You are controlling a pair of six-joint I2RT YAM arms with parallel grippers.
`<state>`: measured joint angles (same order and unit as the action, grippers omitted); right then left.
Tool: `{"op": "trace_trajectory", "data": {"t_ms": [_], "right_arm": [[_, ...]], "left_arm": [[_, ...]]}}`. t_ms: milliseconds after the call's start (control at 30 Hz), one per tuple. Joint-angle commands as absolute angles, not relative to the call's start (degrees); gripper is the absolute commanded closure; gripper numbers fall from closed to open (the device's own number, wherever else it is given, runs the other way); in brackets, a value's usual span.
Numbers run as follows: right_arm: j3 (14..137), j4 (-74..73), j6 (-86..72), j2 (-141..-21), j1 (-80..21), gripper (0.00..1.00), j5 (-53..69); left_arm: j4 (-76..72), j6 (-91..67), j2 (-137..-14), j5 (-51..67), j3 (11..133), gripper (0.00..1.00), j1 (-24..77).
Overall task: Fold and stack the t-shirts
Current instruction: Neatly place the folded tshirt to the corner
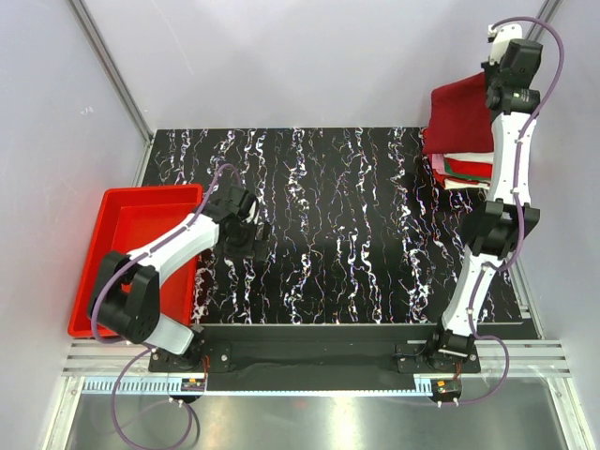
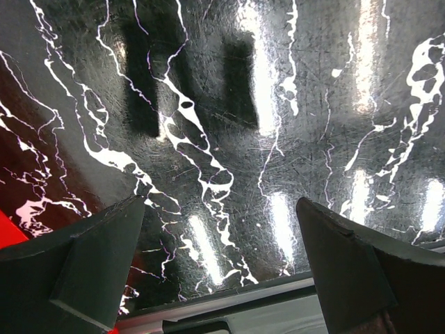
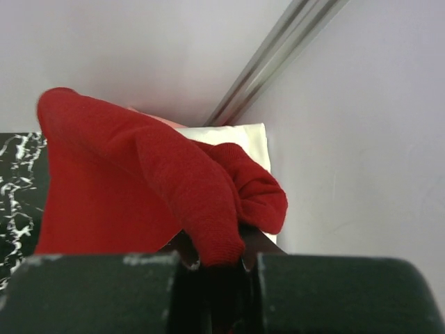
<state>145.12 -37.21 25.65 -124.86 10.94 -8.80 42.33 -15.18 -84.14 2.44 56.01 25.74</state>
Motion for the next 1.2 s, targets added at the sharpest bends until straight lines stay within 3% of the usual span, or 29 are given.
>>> {"op": "trace_trajectory", "data": {"t_ms": [0,300,533,567,633,667,800,867,1167], "right_arm": [[151.33,-32.69,24.53,-127.95,14.06,1.00,-7.03],[159.26,-30.33,19.78,-138.67,20.82,1.00,1.30],[162.51,-28.30,19.60,-148.26,22.58,0.99,0.26],[163.38,-28.30,17.95,-149.05,23.02,0.93,0.26],[164.44,-27.86,15.92,-151.17,23.90,0.69,0.18],[163.92,-27.34,14.60,-151.35,24.52,0.34,0.26],[162.95,-25.84,13.10,-149.08,25.31,0.06,-4.65],[160.94,-25.32,12.31,-146.70,25.49,0.00,-6.14],[149.97,-22.33,8.27,-125.97,25.58,0.01,-15.11]], "left_arm": [[41.04,-14.41,-84.90,0.44,57.04,0.01,26.02],[41.40,-15.03,-87.45,-1.58,56.78,0.01,26.02],[41.40,-15.29,-90.87,-1.85,56.60,0.01,26.02],[41.40,-15.29,-91.14,-1.85,56.60,0.01,26.02],[41.48,-15.29,-91.93,-1.76,56.51,0.01,26.02],[41.48,-15.38,-92.11,-1.76,56.51,0.01,26.10],[41.40,-15.47,-92.29,-1.67,56.60,0.01,26.28],[41.40,-15.47,-91.94,-1.84,56.69,0.01,26.54],[41.13,-15.91,-86.40,-3.08,57.30,0.01,27.16]]}}
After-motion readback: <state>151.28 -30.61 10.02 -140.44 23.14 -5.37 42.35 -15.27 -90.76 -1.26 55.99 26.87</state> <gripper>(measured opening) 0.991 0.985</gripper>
